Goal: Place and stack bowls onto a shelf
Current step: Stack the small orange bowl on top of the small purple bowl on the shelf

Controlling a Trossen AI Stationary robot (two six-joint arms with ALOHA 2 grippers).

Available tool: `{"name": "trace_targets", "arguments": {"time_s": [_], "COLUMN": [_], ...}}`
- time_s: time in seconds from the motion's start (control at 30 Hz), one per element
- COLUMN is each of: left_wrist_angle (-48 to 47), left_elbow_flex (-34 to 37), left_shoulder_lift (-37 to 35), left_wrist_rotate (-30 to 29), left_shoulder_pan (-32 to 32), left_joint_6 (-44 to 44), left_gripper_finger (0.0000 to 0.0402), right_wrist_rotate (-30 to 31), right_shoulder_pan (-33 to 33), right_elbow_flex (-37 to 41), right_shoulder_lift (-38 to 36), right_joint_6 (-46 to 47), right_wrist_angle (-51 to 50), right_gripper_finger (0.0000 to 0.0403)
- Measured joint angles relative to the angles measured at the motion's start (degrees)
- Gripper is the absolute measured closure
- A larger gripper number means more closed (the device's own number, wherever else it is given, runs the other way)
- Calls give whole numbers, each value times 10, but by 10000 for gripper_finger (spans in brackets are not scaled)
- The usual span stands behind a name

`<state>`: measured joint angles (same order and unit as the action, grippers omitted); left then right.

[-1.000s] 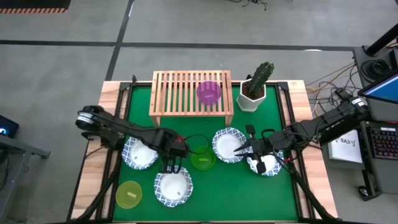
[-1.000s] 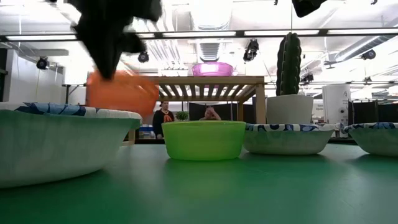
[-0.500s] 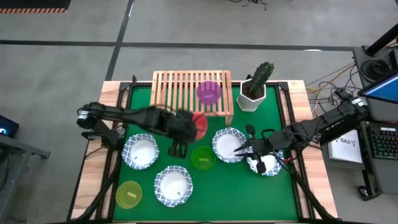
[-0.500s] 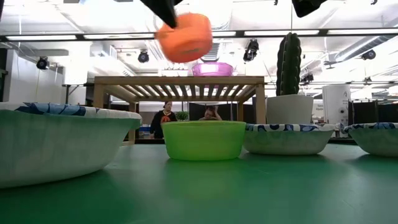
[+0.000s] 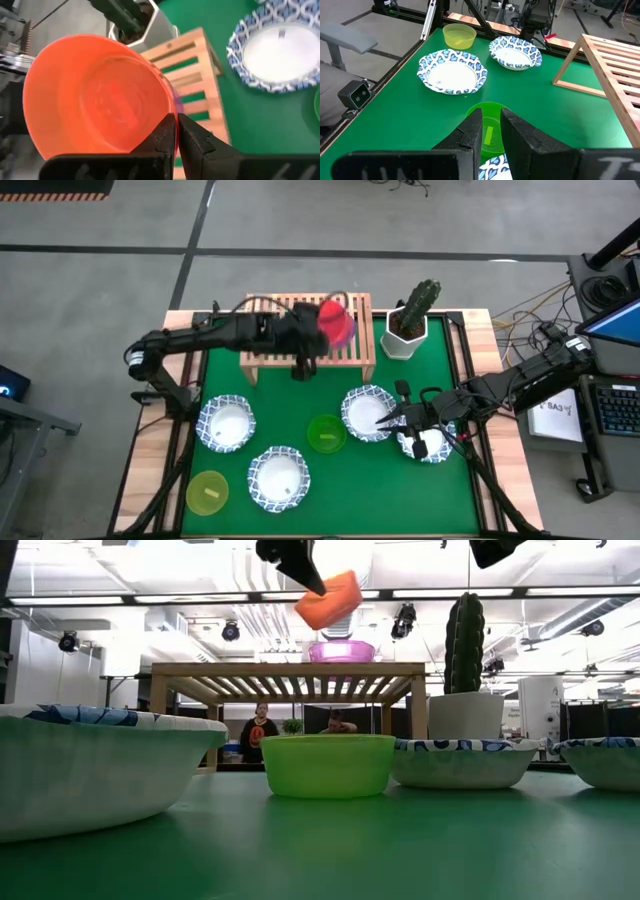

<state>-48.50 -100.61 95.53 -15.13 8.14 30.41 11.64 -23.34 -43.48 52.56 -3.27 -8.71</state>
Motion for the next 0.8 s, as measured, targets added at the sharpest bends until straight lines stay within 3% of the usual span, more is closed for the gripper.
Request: {"name": "trace_targets", "arguments": {"time_s": [0.1, 0.37, 0.8], "left_wrist_angle": [20, 35, 29], "left_elbow_flex": [1, 2, 2], "left_shoulder_lift": [6, 19, 49], "left_wrist_rotate": [44, 76, 67], "left_shoulder_pan": [30, 60, 61], "left_joint_6": [0, -1, -9], "left_gripper_finger": [401, 401, 401], "right_wrist_rotate": [0, 4, 5], "right_shoulder_pan": [0, 0, 0], "right_elbow_flex": [0, 1, 3], "right_shoulder_lift": [0, 0, 0], "right_joint_6": [-3, -11, -14], "right_wrist_angle": [0, 0, 0], "right_gripper_finger": [344, 344, 344]}}
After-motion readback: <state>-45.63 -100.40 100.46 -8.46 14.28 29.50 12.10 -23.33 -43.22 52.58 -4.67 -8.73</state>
